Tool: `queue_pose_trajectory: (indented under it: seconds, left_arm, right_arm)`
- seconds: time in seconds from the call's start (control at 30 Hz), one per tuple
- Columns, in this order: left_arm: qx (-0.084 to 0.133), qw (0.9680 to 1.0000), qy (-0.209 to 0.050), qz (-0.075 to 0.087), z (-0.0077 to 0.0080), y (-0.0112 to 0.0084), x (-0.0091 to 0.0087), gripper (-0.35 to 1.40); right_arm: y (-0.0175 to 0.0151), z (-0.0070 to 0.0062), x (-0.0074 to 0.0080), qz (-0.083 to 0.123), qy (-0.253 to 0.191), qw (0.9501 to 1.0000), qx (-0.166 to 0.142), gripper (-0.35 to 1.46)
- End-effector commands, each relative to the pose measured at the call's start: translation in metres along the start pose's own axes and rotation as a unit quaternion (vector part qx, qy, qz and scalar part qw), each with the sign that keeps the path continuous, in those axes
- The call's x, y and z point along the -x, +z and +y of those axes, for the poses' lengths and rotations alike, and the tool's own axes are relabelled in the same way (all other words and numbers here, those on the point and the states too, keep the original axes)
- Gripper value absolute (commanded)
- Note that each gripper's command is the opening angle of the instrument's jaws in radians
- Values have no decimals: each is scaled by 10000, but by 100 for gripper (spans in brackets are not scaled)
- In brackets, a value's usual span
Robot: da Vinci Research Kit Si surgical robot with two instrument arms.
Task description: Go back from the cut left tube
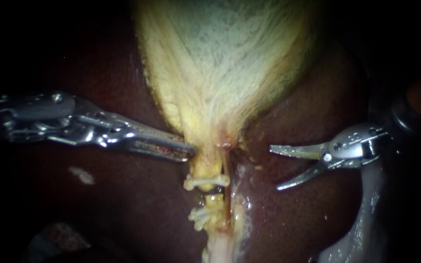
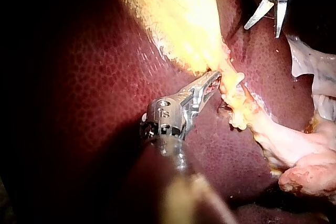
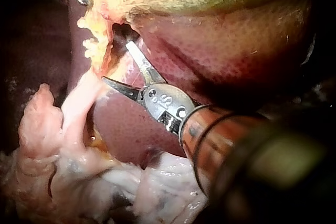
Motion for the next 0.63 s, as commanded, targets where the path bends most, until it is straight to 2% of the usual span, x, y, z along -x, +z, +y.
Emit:
queue_pose_trajectory:
  seconds: [0.03,0.63]
  left_arm:
    - [-7,10000,4,8,0,0,2,-35]
    - [-22,10000,-3,9,-6,0,6,-35]
  right_arm:
    - [0,0,0,3,0,10000,-1,138]
    - [-2,0,1,3,-2,10000,-4,138]
